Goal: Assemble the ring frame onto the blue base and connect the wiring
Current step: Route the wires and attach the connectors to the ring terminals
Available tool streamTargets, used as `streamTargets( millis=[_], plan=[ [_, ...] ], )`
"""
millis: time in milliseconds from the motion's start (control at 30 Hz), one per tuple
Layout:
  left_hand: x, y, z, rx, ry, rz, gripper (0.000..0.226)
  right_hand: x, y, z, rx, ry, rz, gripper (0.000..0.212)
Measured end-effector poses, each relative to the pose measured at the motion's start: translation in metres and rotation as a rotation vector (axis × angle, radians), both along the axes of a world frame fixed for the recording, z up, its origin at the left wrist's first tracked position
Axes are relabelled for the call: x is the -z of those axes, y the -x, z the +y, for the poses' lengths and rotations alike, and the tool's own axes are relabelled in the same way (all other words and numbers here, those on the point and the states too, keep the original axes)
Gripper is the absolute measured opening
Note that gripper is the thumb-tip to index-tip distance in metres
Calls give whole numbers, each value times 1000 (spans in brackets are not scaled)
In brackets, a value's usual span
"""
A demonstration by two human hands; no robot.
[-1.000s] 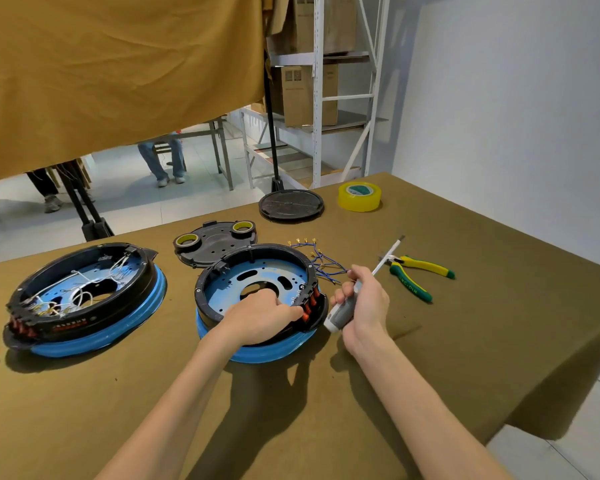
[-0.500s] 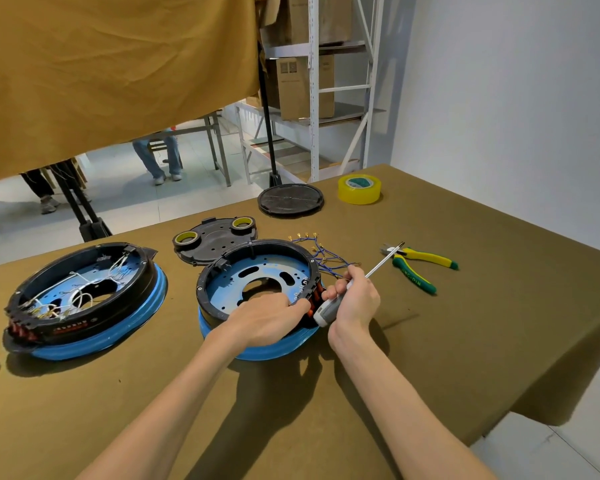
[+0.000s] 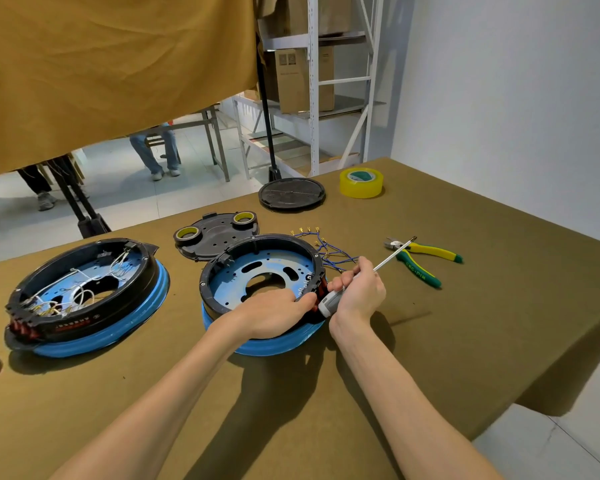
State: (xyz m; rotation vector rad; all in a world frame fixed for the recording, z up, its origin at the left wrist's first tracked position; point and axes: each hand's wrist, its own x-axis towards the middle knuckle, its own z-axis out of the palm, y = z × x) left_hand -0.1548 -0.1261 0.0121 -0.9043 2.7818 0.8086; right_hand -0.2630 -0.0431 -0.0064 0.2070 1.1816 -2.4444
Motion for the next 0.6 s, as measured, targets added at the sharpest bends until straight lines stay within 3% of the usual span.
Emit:
streamTargets(
  millis=[167, 500, 600],
  plan=[
    [3, -1, 0, 4, 21, 19, 56, -3, 1, 2, 42, -16, 29, 32],
    [6, -1, -4, -39, 2, 72, 59, -6, -24, 0, 61, -106, 273, 34],
    [9, -5, -3, -51, 79, 55, 56, -8, -19, 2, 85, -96, 295, 35]
  ],
)
